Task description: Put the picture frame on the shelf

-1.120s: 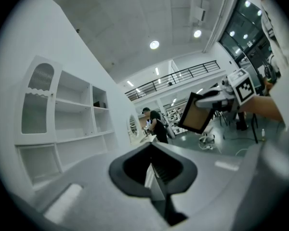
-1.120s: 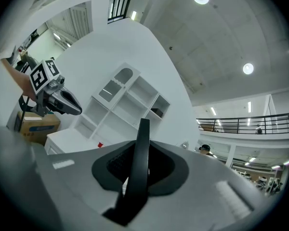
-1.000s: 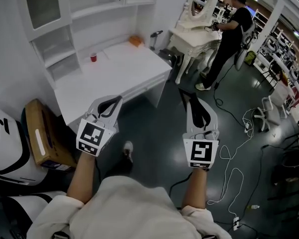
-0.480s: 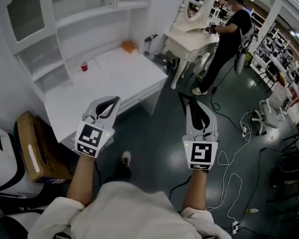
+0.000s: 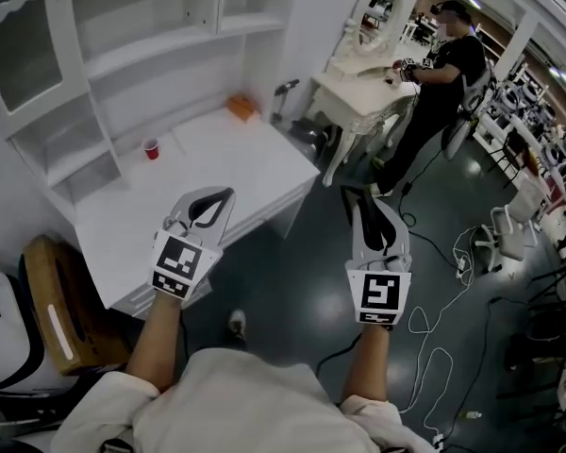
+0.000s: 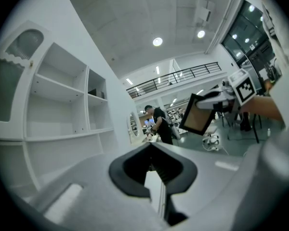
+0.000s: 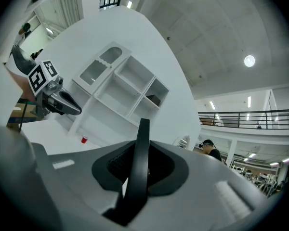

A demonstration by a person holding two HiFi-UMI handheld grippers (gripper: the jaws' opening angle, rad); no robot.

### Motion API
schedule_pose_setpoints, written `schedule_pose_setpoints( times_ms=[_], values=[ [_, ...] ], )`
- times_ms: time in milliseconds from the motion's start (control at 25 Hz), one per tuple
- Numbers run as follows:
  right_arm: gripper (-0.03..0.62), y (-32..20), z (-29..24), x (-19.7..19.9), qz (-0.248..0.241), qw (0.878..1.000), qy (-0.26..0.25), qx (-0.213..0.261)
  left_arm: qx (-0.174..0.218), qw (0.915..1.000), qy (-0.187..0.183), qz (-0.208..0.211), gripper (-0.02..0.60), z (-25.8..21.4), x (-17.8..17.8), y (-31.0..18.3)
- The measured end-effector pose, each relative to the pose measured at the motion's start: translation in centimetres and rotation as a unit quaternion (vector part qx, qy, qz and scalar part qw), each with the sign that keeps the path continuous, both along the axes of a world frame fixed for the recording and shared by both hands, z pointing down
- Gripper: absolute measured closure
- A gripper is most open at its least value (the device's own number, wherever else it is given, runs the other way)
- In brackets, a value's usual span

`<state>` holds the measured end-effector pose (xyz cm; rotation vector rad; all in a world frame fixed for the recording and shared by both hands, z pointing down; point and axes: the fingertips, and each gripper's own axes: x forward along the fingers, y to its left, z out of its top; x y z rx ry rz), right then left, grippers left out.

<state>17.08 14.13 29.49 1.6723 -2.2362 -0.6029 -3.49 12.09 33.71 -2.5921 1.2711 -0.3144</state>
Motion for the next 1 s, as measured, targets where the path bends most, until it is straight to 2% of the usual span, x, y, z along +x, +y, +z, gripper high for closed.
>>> schedule_pose_setpoints(
  times_ms=[520, 1000],
  values=[
    [0.53, -11.6, -0.9, -2.1, -0.007, 1.0, 0.007, 0.003, -0.008, 1.0, -0.004, -0.001, 0.58, -0.1, -1.5, -11.7],
    [0.53, -19.8, -0.9, -3.6, -0.009, 1.0, 0.008, 0.009, -0.007, 1.0, 0.0, 0.001, 0.58, 0.6, -2.6, -19.5]
  ],
)
